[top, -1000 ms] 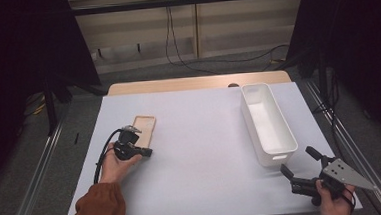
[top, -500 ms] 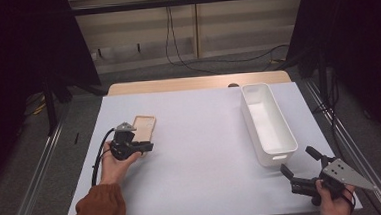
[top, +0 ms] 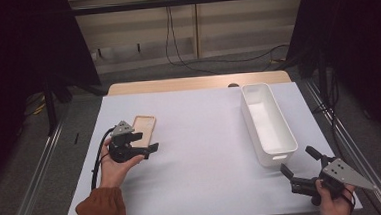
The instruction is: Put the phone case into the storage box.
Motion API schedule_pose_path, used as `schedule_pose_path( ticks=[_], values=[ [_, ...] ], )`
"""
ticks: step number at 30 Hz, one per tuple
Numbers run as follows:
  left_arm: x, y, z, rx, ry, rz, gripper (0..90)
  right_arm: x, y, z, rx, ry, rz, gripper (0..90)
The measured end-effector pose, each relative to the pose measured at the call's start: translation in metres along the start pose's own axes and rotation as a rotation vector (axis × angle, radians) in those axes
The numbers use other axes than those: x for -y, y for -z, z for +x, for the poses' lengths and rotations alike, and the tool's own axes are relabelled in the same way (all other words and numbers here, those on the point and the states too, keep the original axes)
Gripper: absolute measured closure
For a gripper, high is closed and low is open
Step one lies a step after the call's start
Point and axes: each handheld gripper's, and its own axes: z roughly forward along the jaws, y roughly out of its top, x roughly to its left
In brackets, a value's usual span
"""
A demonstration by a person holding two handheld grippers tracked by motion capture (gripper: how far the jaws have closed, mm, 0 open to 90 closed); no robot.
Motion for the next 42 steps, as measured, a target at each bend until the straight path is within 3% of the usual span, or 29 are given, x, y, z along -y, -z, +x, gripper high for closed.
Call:
schedule_pose_path(
  ticks=[3, 5, 8, 11, 13, 16, 18, 20, 27, 31, 38, 42],
  values=[
    [-0.001, 0.004, 0.000, -0.023, -0.016, -0.023, 9.9, 0.000, 0.000, 0.000, 0.000, 0.000, -0.001, 0.0],
    [-0.002, 0.007, 0.000, 0.000, -0.015, -0.047, 3.8, 0.000, 0.000, 0.000, 0.000, -0.001, 0.002, 0.0],
    [-0.002, 0.010, 0.001, -0.015, -0.042, -0.037, 5.0, 0.000, 0.000, 0.000, -0.001, 0.000, 0.001, 0.0],
    [-0.002, 0.012, 0.006, -0.006, -0.010, -0.049, 4.9, 0.000, 0.000, 0.000, -0.002, -0.001, 0.001, 0.0],
    [-0.002, 0.013, 0.010, -0.031, -0.008, -0.058, 5.0, 0.000, 0.000, 0.000, -0.003, -0.001, 0.001, 0.0],
    [-0.002, 0.014, 0.019, -0.078, 0.052, -0.089, 5.5, 0.000, 0.000, 0.000, -0.003, -0.002, 0.001, 0.0],
    [-0.001, 0.016, 0.024, -0.098, 0.055, -0.092, 7.8, 0.000, 0.000, 0.000, -0.002, -0.001, 0.000, 0.0],
    [-0.001, 0.018, 0.030, -0.090, 0.073, -0.080, 7.7, 0.000, 0.000, 0.000, -0.001, -0.001, 0.000, 0.0],
    [-0.003, 0.028, 0.044, -0.116, 0.104, -0.059, 7.4, 0.000, 0.000, 0.000, 0.001, -0.001, -0.001, 0.0],
    [-0.004, 0.030, 0.052, -0.136, 0.120, -0.022, 7.3, 0.000, 0.000, 0.000, 0.001, 0.002, 0.000, 0.0],
    [-0.003, 0.034, 0.068, -0.133, 0.104, 0.054, 6.2, 0.000, 0.000, 0.000, 0.000, 0.000, 0.001, 0.0],
    [-0.002, 0.035, 0.074, -0.148, 0.114, 0.069, 6.1, 0.000, -0.001, 0.000, -0.002, 0.003, 0.001, 0.0]
  ],
)
